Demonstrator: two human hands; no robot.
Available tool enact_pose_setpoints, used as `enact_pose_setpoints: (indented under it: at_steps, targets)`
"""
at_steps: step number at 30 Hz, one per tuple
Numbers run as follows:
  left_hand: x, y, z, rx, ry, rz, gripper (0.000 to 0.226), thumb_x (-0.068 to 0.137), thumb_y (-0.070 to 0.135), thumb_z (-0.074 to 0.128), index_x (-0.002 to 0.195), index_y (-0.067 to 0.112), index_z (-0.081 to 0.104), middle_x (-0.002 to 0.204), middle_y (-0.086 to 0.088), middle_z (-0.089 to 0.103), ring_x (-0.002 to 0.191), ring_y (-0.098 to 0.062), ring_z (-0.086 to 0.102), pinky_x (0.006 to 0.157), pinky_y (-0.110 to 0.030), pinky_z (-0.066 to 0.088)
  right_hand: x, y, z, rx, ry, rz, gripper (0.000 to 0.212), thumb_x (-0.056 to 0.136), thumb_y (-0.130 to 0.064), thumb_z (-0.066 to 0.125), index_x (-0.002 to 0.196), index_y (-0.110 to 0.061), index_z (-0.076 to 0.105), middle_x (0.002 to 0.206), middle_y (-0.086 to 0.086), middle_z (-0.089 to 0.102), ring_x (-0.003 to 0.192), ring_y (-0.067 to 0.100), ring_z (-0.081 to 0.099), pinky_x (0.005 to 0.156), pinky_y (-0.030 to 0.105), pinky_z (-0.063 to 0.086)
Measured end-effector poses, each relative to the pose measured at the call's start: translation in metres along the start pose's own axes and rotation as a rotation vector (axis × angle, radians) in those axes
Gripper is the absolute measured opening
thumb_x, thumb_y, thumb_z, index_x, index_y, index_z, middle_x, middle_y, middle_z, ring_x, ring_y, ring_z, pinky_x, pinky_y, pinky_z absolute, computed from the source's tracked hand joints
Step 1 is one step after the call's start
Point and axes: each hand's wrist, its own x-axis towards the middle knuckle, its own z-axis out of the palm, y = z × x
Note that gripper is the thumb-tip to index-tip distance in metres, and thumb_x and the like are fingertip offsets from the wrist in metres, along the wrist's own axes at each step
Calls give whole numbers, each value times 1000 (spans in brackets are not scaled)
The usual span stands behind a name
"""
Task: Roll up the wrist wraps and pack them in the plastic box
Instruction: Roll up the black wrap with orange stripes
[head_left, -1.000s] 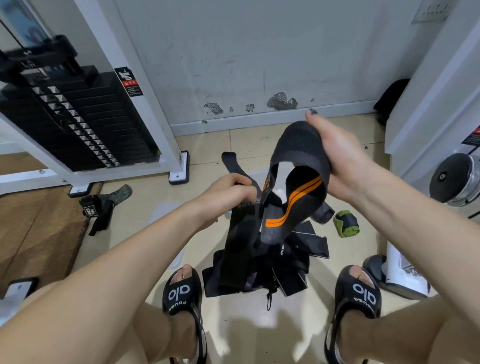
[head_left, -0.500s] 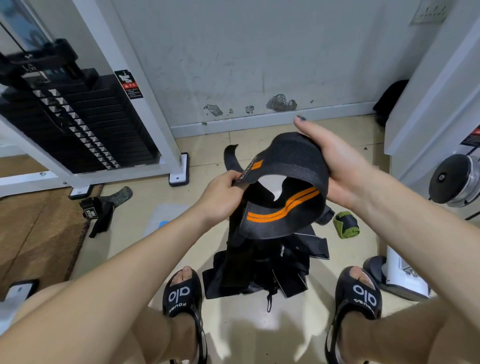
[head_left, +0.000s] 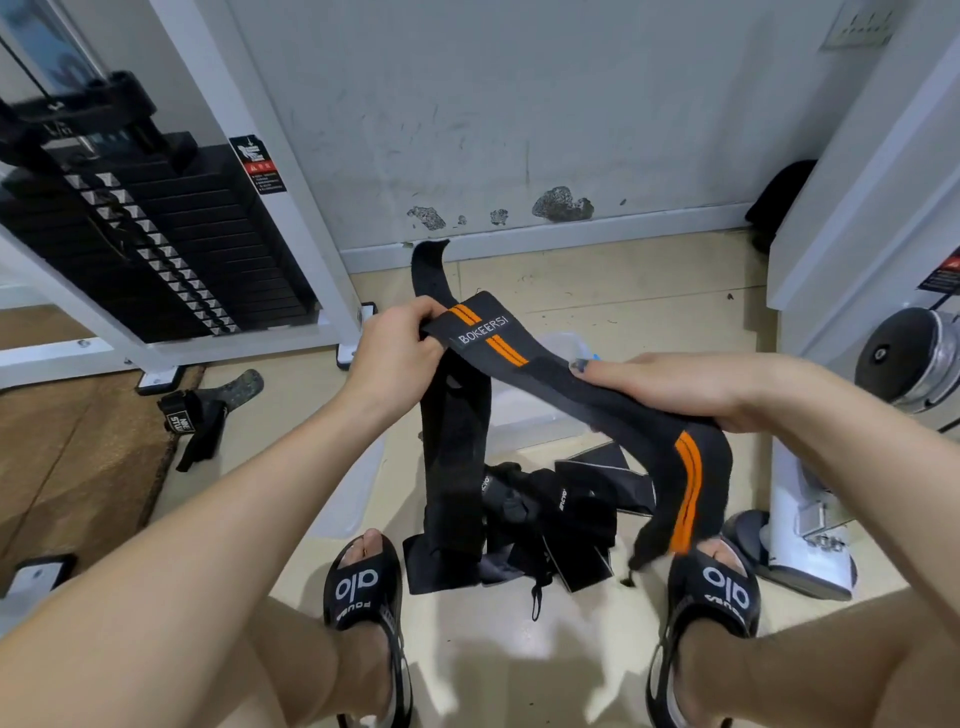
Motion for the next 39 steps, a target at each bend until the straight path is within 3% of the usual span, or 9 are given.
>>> enact_pose_setpoints:
  at_steps: [6,10,14,21,26,32,34,37,39]
  targets:
    - [-8,14,3,-114,-81,57,32,98,8,52,73,26,59,67,13,59,59,2,49,56,-18,38,5,-4,22,-56,40,-197,67,89,-83,37,133,-38,59,131,-15,66,121,9,62,110,35,45]
    - [-12,19,9,-146,-143,85,27,97,11,58,72,21,61,71,4,65,71,-14,55,69,-30,50,6,-15,33,210,86,-413,45,107,-48,40,122,-12,62,82,-11,73,60,-8,64,58,9,51]
    - [-13,17,15,-168,-217,117,8,95,20,68,89,18,73,89,1,76,93,-27,70,84,-45,59,17,-17,45,438,64,-502,38,106,-40,49,118,-8,65,109,8,76,97,17,72,92,35,57]
    - [-4,19,9,-254,-146,-30,18,90,26,77,108,24,74,103,13,73,93,3,65,77,-10,50,17,-22,45,674,25,-474,21,106,-28,53,106,-12,67,87,3,77,74,15,74,61,25,57]
    - [-1,19,8,-392,-158,-101,26,85,23,83,109,24,71,104,10,72,92,-1,66,78,-13,52,12,-25,42,756,-57,-469,16,106,-13,50,103,-8,65,82,6,75,65,15,73,56,23,56]
    - [11,15,-10,-350,29,-76,19,90,6,73,105,18,72,96,11,70,77,-2,62,63,-9,47,7,-18,39,810,-280,-436,36,100,-2,48,131,-14,63,114,13,73,88,24,73,73,31,61]
    - [12,19,-15,-437,30,-116,3,96,14,71,97,16,72,83,11,71,74,-4,62,58,-9,46,9,-16,42,763,-257,-421,36,99,-2,49,129,-16,64,111,13,73,87,24,71,74,31,60]
    - [7,28,-13,-530,-127,-197,29,101,40,64,79,20,62,50,20,50,45,2,46,45,-9,36,16,-16,45,712,-149,-379,35,95,3,49,123,-11,64,98,13,71,77,23,69,67,31,58]
    - [4,30,-9,-634,-161,-226,20,100,31,67,89,15,67,60,15,57,52,0,50,51,-11,41,19,-17,47,665,-112,-389,32,93,5,47,117,-8,64,93,12,69,76,24,67,66,32,57]
